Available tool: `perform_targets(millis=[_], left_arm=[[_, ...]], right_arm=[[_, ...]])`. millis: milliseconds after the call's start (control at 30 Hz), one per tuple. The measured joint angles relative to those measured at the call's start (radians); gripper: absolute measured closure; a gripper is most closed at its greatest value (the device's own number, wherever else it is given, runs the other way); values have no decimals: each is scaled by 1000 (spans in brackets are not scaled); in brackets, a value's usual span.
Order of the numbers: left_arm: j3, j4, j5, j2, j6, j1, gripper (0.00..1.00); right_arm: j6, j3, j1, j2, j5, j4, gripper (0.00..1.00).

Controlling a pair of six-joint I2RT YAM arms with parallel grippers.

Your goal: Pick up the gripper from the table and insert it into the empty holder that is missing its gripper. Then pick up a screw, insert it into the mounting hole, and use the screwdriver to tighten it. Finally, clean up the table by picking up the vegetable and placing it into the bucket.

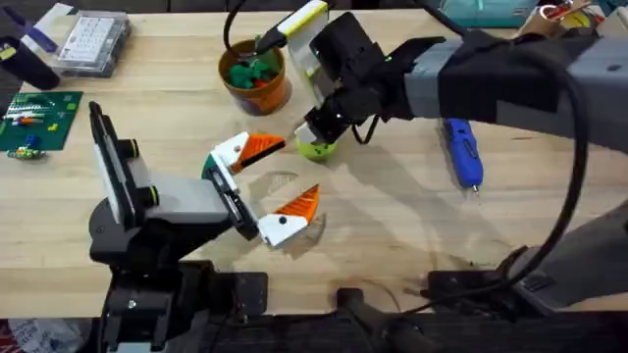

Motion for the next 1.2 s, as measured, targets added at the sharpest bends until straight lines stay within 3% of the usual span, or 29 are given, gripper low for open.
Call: perform_targets(millis=[233, 533, 967, 1067, 1200], left_arm=[[0, 0, 0, 0, 0, 0, 11], [0, 0, 0, 0, 0, 0, 11], [0, 0, 0, 0, 0, 0, 11], [0, 0, 0, 0, 0, 0, 11], [0, 0, 0, 0, 0, 0, 11]], right_arm=[[0, 0, 5, 30, 0, 13, 628], [0, 0, 5, 38, 0, 15, 705], [0, 0, 5, 38, 0, 23, 701], [0, 0, 5, 38, 0, 26, 730], [-1, 0, 5, 38, 0, 36, 856]])
